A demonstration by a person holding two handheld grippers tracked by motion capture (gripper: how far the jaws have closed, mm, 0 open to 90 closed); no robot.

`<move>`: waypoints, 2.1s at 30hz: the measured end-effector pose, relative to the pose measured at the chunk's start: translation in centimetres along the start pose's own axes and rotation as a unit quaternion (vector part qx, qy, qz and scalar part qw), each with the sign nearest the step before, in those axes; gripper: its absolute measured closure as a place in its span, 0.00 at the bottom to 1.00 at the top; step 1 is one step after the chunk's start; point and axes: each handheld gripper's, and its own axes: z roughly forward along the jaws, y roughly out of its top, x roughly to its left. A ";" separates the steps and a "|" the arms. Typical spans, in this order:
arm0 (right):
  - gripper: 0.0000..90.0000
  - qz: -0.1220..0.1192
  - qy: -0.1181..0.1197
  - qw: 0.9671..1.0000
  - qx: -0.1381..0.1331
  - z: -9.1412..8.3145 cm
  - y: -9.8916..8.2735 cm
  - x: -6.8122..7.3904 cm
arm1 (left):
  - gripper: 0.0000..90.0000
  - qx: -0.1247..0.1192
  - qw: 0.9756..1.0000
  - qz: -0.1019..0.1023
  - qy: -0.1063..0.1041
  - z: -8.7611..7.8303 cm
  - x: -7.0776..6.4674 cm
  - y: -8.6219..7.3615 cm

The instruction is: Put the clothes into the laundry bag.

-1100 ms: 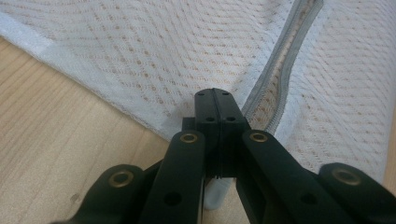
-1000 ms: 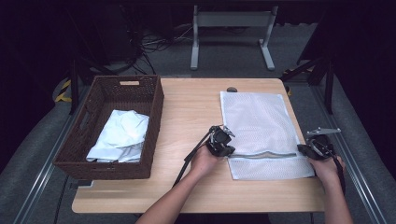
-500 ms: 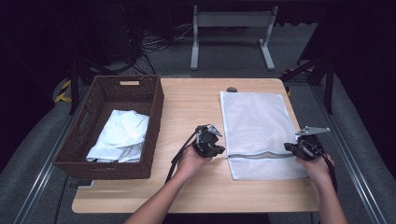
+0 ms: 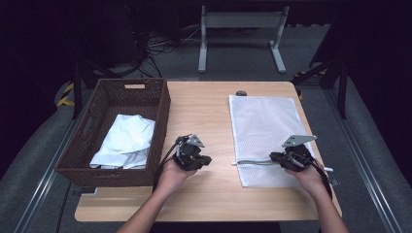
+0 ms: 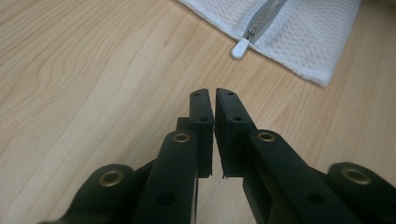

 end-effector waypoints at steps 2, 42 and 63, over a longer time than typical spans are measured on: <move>0.86 -0.007 0.011 1.000 0.000 0.4 0.4 0.7 | 0.86 -0.002 1.000 -0.001 0.003 -0.7 -0.1 -0.6; 0.24 -0.025 0.076 0.997 0.017 3.5 0.9 5.9 | 0.28 -0.032 0.998 -0.030 0.051 -9.8 1.5 2.0; 0.23 -0.036 0.079 0.996 0.008 3.2 0.8 6.3 | 0.27 -0.061 0.987 -0.077 0.127 -15.1 6.6 -0.5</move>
